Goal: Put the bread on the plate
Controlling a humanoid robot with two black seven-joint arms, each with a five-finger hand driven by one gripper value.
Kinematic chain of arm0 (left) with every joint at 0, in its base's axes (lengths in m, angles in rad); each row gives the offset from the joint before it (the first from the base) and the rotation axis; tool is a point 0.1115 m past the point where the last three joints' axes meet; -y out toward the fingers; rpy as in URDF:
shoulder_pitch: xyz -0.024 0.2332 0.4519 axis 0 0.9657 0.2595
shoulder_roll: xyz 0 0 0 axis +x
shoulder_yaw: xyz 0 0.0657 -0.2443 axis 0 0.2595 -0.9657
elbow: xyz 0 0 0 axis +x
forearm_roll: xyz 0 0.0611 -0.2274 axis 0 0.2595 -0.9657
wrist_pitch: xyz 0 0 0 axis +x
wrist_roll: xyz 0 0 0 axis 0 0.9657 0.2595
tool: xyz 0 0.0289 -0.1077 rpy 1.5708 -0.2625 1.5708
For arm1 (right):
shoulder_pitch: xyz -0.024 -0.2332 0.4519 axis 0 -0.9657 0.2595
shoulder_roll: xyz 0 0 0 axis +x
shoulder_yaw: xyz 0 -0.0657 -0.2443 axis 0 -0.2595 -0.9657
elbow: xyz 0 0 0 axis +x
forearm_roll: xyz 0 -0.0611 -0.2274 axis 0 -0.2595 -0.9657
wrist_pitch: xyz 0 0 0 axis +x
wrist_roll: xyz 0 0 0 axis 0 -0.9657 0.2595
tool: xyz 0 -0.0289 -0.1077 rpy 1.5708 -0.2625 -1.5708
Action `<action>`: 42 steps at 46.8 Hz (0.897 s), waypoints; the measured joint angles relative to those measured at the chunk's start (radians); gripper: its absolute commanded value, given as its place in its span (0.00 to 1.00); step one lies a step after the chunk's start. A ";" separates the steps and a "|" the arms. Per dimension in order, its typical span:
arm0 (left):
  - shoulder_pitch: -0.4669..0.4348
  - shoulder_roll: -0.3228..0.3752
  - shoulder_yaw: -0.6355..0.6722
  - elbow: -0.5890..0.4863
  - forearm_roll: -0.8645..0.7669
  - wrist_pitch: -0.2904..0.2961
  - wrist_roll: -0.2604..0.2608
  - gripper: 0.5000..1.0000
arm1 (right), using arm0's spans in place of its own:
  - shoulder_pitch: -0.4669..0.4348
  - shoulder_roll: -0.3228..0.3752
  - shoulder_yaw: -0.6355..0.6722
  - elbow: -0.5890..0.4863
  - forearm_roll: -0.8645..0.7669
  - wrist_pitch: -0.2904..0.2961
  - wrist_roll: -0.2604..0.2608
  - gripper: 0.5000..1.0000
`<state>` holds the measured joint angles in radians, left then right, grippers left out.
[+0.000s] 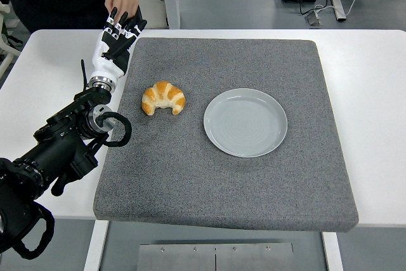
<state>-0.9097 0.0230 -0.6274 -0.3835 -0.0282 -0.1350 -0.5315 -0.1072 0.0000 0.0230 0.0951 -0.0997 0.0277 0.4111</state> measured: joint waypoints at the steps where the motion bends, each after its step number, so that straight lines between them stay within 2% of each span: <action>1: 0.000 0.000 0.000 0.000 0.000 0.000 0.000 0.96 | 0.000 0.000 0.000 0.000 0.000 0.000 0.000 1.00; 21: -0.003 0.006 0.000 0.000 0.002 0.003 -0.006 0.96 | 0.000 0.000 0.000 0.000 0.000 0.000 0.000 1.00; 42: -0.022 0.064 0.012 0.000 0.021 -0.010 0.014 0.96 | 0.000 0.000 0.000 0.000 0.000 0.000 0.000 1.00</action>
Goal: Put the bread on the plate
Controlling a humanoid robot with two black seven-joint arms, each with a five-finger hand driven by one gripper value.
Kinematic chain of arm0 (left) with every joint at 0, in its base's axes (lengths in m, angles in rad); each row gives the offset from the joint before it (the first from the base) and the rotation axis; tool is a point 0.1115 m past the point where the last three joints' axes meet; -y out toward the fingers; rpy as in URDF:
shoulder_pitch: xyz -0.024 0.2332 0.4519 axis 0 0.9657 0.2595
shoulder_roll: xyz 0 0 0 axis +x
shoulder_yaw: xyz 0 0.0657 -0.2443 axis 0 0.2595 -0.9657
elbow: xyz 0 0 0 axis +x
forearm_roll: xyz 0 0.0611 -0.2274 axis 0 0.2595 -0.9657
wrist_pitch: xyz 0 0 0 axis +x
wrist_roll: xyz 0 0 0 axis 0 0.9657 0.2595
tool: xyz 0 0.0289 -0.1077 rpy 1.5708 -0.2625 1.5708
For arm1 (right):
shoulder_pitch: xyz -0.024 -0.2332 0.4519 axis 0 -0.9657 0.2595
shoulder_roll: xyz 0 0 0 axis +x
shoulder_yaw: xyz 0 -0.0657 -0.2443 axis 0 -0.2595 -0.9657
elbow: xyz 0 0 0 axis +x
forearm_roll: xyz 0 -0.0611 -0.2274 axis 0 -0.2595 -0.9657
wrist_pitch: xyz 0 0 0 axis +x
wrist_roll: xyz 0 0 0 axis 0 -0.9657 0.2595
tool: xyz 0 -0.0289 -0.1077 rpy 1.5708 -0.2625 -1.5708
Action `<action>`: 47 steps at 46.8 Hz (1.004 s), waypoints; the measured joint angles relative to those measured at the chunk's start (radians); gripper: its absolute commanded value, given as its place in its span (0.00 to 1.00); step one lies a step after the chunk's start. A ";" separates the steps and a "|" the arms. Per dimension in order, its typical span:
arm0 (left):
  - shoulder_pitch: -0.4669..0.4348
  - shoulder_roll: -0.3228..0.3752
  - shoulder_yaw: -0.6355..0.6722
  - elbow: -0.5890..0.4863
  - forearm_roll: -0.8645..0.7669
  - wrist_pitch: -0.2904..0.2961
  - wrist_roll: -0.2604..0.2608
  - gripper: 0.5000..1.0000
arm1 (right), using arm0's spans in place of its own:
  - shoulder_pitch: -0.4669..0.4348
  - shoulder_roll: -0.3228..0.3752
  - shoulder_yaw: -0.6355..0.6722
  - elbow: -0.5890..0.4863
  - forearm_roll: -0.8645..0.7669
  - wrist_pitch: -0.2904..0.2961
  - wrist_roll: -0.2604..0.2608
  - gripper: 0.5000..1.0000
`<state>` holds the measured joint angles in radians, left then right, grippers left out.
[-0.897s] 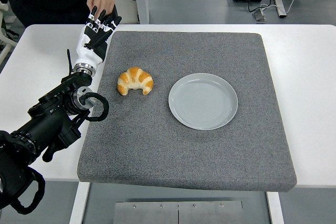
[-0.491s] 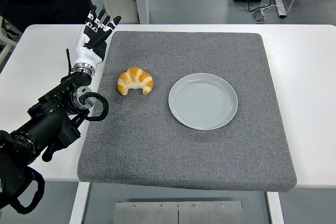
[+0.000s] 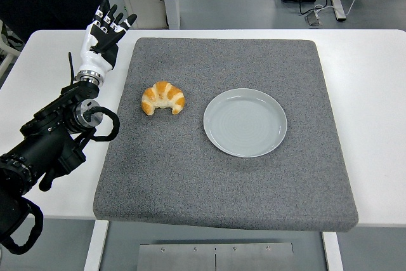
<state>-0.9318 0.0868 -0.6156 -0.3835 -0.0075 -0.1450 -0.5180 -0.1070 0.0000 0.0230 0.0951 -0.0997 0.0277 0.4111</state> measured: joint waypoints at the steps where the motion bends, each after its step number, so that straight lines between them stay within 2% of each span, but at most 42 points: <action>1: -0.004 0.001 0.000 0.000 0.002 0.000 0.004 0.96 | 0.000 0.000 0.000 0.000 0.000 0.000 0.000 1.00; 6: -0.029 0.022 0.002 -0.002 0.028 -0.001 0.062 0.96 | 0.000 0.000 0.000 0.000 0.000 0.000 0.000 1.00; 11: -0.034 0.080 0.002 -0.017 0.069 -0.003 0.131 0.96 | 0.000 0.000 0.000 0.000 0.000 0.000 0.000 1.00; 14: -0.036 0.105 0.001 -0.030 0.088 -0.006 0.152 0.96 | 0.001 0.000 0.000 0.000 0.000 0.000 0.000 1.00; 28: -0.036 0.177 0.002 -0.109 0.250 -0.009 0.160 0.96 | 0.000 0.000 0.000 0.000 0.000 0.000 0.000 1.00; 41: -0.037 0.300 0.066 -0.278 0.410 -0.008 0.157 0.96 | -0.001 0.000 0.000 0.001 0.000 0.000 0.000 1.00; 47: -0.036 0.316 0.072 -0.330 0.467 -0.007 0.159 0.96 | 0.000 0.000 0.000 0.000 0.000 0.000 0.000 1.00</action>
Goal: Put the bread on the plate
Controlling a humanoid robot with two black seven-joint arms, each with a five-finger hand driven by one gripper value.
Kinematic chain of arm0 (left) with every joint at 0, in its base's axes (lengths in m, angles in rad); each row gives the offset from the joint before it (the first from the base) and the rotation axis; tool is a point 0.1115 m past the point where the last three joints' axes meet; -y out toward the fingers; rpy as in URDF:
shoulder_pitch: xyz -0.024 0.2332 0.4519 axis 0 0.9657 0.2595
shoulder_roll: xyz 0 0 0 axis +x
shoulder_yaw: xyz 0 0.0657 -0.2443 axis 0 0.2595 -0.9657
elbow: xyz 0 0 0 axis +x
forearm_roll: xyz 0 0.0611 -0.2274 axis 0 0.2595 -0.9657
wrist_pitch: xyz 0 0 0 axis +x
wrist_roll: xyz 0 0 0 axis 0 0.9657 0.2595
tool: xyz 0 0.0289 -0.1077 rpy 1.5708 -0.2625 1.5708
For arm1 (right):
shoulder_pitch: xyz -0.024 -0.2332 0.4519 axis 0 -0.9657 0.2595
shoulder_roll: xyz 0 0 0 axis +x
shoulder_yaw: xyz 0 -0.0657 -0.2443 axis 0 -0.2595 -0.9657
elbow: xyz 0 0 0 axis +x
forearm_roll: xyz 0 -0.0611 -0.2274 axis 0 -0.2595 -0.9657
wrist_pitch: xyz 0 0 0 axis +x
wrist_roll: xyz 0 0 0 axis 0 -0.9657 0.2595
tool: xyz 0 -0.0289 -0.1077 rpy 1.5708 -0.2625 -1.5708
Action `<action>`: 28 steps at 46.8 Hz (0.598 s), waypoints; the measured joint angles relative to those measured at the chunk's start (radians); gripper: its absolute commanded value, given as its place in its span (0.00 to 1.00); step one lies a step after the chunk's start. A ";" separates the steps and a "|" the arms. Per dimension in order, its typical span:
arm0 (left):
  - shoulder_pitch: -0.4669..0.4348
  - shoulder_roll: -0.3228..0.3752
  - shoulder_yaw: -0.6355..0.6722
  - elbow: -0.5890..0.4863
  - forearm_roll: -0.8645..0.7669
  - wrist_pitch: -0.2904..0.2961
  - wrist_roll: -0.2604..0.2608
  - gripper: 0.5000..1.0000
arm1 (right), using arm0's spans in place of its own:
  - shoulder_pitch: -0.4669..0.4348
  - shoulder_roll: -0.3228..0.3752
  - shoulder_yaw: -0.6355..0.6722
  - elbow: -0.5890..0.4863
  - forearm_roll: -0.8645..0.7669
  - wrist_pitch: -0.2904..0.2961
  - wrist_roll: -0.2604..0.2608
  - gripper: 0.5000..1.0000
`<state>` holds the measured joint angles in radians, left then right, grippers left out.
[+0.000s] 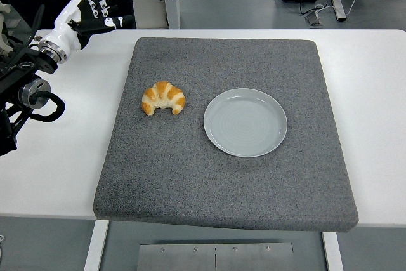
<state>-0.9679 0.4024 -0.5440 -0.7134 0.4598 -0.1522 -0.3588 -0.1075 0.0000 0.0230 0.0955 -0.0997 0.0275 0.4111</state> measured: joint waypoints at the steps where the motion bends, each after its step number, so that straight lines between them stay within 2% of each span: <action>1: 0.000 0.001 0.001 -0.005 0.014 0.000 0.000 0.96 | 0.000 0.000 0.000 0.000 0.000 0.000 0.000 1.00; 15: 0.002 0.012 0.071 -0.052 0.239 0.006 0.002 0.96 | 0.000 0.000 0.000 -0.001 0.000 0.000 0.000 1.00; 23: 0.003 0.085 0.108 -0.160 0.322 0.009 0.011 0.96 | 0.000 0.000 0.000 -0.001 0.000 0.000 0.000 1.00; 28: 0.002 0.138 0.115 -0.258 0.444 0.009 0.027 0.96 | 0.000 0.000 0.000 -0.001 0.000 0.000 0.000 1.00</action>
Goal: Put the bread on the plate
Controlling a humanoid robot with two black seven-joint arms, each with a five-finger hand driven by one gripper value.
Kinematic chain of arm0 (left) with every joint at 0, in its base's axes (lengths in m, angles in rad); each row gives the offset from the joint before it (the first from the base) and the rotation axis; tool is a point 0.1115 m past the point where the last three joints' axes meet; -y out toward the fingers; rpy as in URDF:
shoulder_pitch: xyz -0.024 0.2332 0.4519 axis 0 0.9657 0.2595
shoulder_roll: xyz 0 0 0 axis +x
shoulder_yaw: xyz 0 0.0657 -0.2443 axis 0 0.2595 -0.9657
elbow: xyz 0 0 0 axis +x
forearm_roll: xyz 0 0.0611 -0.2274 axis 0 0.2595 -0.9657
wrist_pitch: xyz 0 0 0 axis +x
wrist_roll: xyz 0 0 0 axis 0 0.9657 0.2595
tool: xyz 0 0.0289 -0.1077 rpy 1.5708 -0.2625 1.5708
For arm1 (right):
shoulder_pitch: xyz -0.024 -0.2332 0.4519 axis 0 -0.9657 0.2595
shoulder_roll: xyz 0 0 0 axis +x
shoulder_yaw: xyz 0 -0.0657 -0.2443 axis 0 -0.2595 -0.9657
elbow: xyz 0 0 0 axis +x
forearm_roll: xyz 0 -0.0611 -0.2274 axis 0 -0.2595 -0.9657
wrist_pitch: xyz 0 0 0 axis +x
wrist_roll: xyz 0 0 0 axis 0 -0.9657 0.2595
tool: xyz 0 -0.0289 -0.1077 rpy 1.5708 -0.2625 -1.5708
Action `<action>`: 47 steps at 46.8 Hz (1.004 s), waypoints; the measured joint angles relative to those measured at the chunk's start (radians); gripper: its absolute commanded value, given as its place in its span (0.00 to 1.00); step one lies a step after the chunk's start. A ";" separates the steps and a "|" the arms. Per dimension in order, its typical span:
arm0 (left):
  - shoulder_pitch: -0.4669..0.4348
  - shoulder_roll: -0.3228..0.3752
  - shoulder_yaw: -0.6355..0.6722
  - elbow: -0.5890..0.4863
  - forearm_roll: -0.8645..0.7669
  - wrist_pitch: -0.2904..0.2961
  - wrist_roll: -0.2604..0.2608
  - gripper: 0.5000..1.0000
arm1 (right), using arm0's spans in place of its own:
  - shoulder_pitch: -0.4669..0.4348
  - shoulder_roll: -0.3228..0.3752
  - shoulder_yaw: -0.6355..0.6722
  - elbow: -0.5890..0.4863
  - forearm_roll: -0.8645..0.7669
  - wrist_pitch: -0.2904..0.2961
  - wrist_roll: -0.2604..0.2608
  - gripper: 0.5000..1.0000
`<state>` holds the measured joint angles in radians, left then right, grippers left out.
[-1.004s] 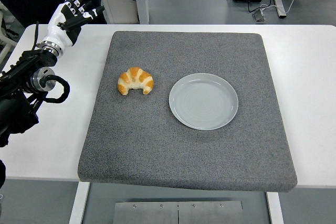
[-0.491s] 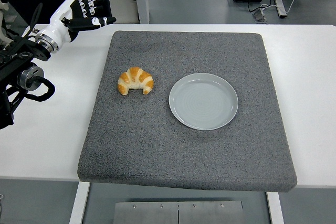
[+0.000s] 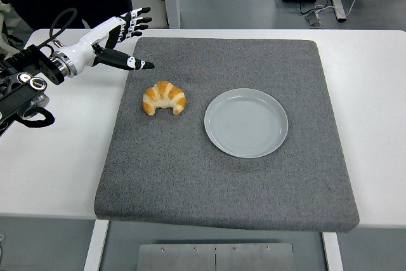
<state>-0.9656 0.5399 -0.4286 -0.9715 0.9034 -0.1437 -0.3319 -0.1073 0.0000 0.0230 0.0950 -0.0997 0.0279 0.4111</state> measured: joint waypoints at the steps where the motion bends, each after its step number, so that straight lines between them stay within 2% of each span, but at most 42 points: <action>1: -0.001 0.008 0.000 -0.018 0.026 0.000 0.001 0.96 | 0.000 0.000 0.000 0.000 0.000 0.000 0.000 1.00; 9: -0.005 0.046 -0.001 -0.108 0.146 0.000 0.004 0.96 | 0.000 0.000 0.000 0.000 0.000 0.000 0.000 1.00; 21: -0.004 0.047 0.002 -0.113 0.247 -0.002 0.005 0.96 | 0.000 0.000 0.000 0.000 0.000 0.000 0.000 1.00; 35: -0.001 0.045 0.068 -0.113 0.301 -0.004 0.006 0.96 | 0.000 0.000 0.000 0.000 0.000 0.000 0.000 1.00; 47: -0.001 0.037 0.073 -0.113 0.317 0.003 0.011 0.95 | 0.000 0.000 0.000 0.000 0.000 0.000 0.000 1.00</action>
<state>-0.9669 0.5769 -0.3558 -1.0845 1.2202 -0.1409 -0.3212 -0.1074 0.0000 0.0230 0.0954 -0.0997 0.0275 0.4111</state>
